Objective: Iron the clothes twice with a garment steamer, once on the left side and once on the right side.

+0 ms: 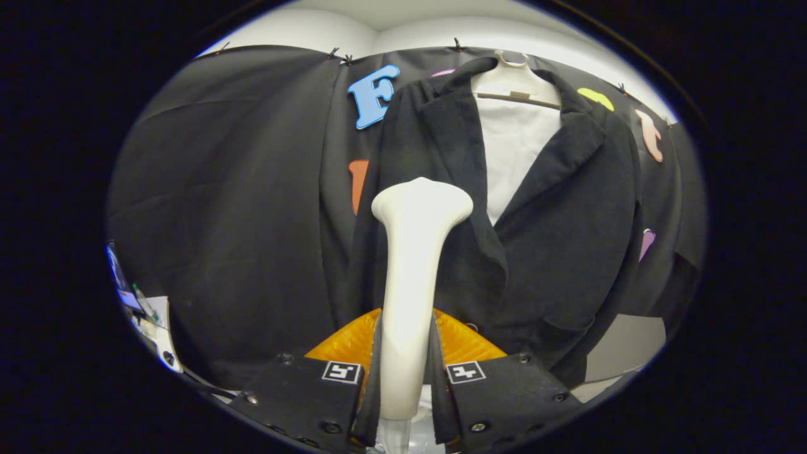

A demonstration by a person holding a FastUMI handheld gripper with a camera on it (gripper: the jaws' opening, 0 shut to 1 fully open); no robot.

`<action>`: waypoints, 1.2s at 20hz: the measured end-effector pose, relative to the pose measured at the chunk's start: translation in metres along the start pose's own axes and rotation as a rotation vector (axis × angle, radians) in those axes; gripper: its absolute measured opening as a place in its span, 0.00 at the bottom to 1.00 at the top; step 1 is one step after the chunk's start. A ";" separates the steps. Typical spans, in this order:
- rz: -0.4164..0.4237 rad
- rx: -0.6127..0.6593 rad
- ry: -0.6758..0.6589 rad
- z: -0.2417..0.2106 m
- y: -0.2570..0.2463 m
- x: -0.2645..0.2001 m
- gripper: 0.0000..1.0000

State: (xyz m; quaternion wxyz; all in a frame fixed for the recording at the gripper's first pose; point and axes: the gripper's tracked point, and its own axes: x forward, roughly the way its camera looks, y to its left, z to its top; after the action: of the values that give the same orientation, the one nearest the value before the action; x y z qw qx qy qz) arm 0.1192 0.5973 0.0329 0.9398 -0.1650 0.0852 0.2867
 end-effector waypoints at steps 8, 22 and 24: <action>0.027 0.034 0.089 -0.056 -0.004 -0.001 0.36; 0.058 0.024 0.257 -0.143 0.001 0.022 0.36; 0.060 0.028 0.278 -0.153 0.001 0.025 0.36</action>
State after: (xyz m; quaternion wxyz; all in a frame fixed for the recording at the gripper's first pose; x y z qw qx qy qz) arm 0.1289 0.5563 -0.1161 0.9121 -0.1873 0.2237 0.2880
